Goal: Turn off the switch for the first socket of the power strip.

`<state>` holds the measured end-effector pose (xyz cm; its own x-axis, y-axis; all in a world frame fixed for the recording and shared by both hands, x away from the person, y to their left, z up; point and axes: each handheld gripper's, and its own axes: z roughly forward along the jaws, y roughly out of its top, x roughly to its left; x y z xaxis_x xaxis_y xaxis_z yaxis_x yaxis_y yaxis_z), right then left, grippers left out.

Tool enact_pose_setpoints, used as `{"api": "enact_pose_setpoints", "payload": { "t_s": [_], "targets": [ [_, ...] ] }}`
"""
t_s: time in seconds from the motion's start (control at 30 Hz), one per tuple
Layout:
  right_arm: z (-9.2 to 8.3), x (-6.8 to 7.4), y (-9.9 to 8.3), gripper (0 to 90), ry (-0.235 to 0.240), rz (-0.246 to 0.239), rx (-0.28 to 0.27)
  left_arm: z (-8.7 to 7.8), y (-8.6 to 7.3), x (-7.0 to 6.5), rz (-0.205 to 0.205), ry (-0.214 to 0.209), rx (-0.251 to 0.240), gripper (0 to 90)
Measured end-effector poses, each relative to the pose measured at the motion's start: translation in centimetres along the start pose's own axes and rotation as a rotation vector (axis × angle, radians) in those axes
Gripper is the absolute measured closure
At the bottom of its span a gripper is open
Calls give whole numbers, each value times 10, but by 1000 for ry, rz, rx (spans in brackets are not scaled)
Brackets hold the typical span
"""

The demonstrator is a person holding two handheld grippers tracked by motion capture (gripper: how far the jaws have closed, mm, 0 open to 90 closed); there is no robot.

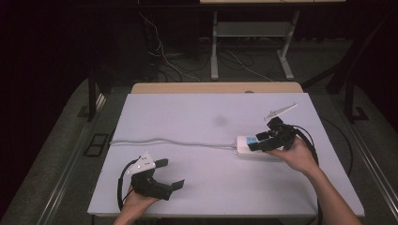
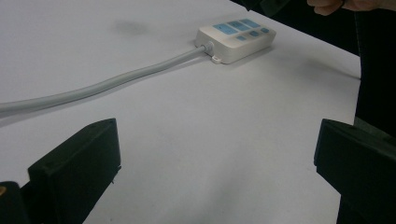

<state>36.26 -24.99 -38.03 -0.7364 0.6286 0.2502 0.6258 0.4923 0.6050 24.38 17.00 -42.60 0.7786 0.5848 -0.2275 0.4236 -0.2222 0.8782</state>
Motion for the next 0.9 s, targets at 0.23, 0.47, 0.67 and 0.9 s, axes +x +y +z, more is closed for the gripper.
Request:
{"api": "enact_pose_setpoints", "payload": {
  "t_s": [0.23, 0.47, 0.67, 0.9],
  "targets": [
    [3, -6, -1, 487, 12, 3, 16, 0, 0, 0, -1, 1, 1, 0],
    [7, -9, -2, 711, 40, -10, 45, 0, 0, 0, 4, 2, 5, 0],
    [10, -11, -1, 878, 43, -10, 55, 0, 0, 0, 7, 3, 9, 0],
    [18, -18, -2, 895, 39, -9, 89, 1, 0, 0, 7, 5, 10, 0]
  ]
}}
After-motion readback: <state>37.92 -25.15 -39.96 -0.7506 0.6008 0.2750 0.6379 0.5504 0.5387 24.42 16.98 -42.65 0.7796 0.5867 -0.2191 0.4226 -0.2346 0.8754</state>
